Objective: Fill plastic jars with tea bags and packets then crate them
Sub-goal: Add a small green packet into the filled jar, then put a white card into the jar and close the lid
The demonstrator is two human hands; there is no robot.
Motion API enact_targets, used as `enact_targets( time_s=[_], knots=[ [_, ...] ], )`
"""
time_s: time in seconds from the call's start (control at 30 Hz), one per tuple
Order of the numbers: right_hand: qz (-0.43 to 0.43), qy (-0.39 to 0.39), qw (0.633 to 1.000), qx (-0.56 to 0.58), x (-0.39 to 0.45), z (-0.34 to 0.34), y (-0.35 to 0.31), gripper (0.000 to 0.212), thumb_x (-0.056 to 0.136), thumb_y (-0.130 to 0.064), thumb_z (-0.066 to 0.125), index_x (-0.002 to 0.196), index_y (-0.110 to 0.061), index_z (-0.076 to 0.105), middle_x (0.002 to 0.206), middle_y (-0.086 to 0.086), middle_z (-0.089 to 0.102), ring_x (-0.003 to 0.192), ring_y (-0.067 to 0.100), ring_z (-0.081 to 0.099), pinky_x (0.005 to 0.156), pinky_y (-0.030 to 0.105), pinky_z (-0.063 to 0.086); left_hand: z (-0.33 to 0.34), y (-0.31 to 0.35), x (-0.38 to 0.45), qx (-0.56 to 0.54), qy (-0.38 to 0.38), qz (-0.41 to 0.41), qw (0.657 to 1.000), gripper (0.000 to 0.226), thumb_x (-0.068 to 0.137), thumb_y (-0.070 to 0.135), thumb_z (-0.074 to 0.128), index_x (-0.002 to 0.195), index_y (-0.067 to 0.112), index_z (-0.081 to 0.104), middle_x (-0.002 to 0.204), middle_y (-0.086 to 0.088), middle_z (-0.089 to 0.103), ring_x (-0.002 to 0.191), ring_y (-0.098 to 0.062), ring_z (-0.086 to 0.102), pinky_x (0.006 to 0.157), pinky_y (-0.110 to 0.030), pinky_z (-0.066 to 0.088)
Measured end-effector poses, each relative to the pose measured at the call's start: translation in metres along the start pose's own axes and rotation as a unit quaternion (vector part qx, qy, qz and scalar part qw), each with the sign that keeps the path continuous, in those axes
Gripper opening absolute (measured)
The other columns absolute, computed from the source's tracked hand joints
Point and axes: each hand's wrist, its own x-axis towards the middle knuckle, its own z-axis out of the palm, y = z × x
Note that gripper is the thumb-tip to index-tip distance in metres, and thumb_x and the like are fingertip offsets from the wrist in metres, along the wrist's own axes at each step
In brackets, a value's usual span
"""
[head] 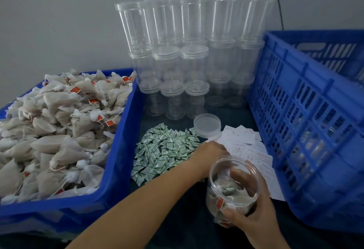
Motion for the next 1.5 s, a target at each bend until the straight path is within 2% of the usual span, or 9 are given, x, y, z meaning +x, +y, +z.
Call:
enact_targets(
  time_s=[0.1,0.43,0.53,0.63,0.8,0.93,1.13,1.3,1.5],
  knots=[
    [-0.004,-0.004,1.0,-0.008,0.0,0.001,-0.002,0.085,0.051,-0.031,0.083,0.128,-0.053,0.055,0.125,-0.014,0.066,0.112,0.005,0.064,0.086,0.014,0.052,-0.004,-0.003,0.0,0.017,-0.003,0.022,1.0,0.029,0.098,0.028,0.045,0.119,0.021,0.063,0.129,0.003,0.058,0.12,-0.018,0.047,0.098,-0.037,0.038],
    [-0.003,-0.005,1.0,-0.022,-0.003,-0.002,0.002,0.089,0.051,-0.007,0.083,0.125,-0.048,0.057,0.122,-0.018,0.066,0.11,0.002,0.064,0.085,0.01,0.05,-0.023,0.01,0.0,-0.004,-0.017,0.017,1.0,0.021,0.096,0.018,0.046,0.102,0.008,0.064,0.102,-0.008,0.061,0.098,-0.025,0.058,0.076,-0.035,0.048],
    [0.015,-0.006,1.0,-0.011,-0.003,-0.001,0.0,0.091,0.051,-0.02,0.084,0.131,-0.048,0.053,0.124,-0.019,0.065,0.113,0.002,0.063,0.088,0.01,0.049,-0.044,0.015,-0.003,-0.051,0.063,-0.027,0.996,0.02,0.095,0.018,0.05,0.105,0.01,0.066,0.103,-0.006,0.064,0.095,-0.025,0.06,0.074,-0.035,0.048],
    [0.032,-0.007,0.999,-0.005,-0.002,-0.001,0.001,0.093,0.051,-0.026,0.083,0.135,-0.043,0.048,0.125,-0.019,0.064,0.114,0.0,0.062,0.087,0.009,0.049,-0.072,0.025,-0.018,-0.156,0.245,-0.065,0.955,0.013,0.091,0.014,0.061,0.097,0.007,0.069,0.09,-0.005,0.07,0.082,-0.022,0.063,0.072,-0.04,0.051],
    [0.048,-0.009,0.999,0.007,-0.005,-0.005,0.011,0.097,0.052,-0.011,0.084,0.139,-0.024,0.042,0.124,-0.016,0.064,0.113,0.003,0.063,0.087,0.013,0.051,-0.107,0.051,-0.066,-0.103,0.405,0.065,0.906,0.006,0.08,0.001,0.066,0.081,0.006,0.071,0.082,-0.003,0.07,0.074,-0.02,0.064,0.061,-0.034,0.053],
    [0.041,-0.024,0.999,0.025,-0.003,-0.002,0.007,0.093,0.06,-0.014,0.083,0.142,-0.012,0.037,0.123,-0.008,0.068,0.108,0.009,0.068,0.083,0.018,0.055,-0.103,0.065,-0.093,-0.016,0.319,0.125,0.939,0.011,0.076,0.0,0.066,0.079,0.009,0.072,0.08,-0.003,0.069,0.069,-0.019,0.064,0.054,-0.033,0.051],
    [0.054,-0.01,0.998,0.037,-0.001,0.0,0.003,0.088,0.063,-0.024,0.08,0.14,-0.025,0.038,0.123,-0.012,0.067,0.107,0.007,0.069,0.083,0.017,0.055,-0.103,0.066,-0.095,0.023,0.227,0.121,0.966,0.014,0.072,0.003,0.075,0.073,0.016,0.07,0.067,0.002,0.063,0.063,-0.018,0.056,0.053,-0.031,0.048],
    [0.049,-0.016,0.998,0.038,-0.001,-0.005,0.012,0.102,0.059,-0.026,0.082,0.145,0.0,0.033,0.122,-0.003,0.066,0.108,0.015,0.068,0.085,0.022,0.056,-0.125,0.073,-0.091,0.088,0.121,0.108,0.983,0.019,0.055,0.001,0.062,0.057,0.02,0.06,0.048,0.005,0.048,0.044,-0.015,0.044,0.042,-0.018,0.031],
    [0.068,-0.011,0.997,0.037,0.0,-0.003,0.005,0.101,0.06,-0.026,0.081,0.146,-0.007,0.031,0.121,-0.016,0.064,0.108,0.004,0.066,0.084,0.016,0.054,-0.132,0.078,-0.078,0.119,-0.022,0.122,0.985,0.036,0.087,0.003,0.047,0.073,0.029,0.025,0.058,0.005,0.027,0.066,-0.022,0.039,0.061,-0.031,0.032]
  ],
)
